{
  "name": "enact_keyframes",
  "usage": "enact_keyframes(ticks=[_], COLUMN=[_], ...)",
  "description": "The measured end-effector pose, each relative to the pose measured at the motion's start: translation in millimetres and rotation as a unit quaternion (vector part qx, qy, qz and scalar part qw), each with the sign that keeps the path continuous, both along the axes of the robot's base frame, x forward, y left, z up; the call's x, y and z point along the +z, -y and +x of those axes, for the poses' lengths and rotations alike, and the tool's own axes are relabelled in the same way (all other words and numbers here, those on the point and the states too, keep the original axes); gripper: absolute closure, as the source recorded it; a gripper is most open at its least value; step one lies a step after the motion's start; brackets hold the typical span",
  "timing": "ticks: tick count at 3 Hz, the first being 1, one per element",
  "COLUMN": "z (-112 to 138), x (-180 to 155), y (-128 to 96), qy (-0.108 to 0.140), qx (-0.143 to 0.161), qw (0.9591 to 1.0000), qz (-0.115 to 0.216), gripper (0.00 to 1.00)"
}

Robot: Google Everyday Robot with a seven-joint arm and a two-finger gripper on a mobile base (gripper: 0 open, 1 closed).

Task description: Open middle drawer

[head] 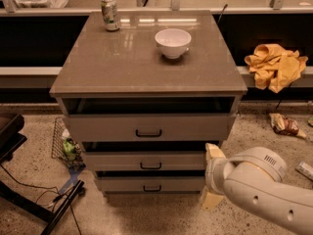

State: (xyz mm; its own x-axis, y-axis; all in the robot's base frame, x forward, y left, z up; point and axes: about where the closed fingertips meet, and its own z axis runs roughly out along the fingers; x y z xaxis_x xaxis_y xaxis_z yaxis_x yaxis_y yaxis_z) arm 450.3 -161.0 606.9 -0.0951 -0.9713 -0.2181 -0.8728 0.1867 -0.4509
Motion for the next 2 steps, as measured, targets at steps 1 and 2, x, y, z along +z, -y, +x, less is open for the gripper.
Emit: enact_keyframes(ticks=[1,2], z=[1.2,19.9], x=[-25.4,-47.6], y=[-9.1,-26.7], qy=[0.015,0.024], qx=[0.009,0.033], qw=[0.9995,0.9981], qz=[0.028,0.046], gripper=[0.00,0.00])
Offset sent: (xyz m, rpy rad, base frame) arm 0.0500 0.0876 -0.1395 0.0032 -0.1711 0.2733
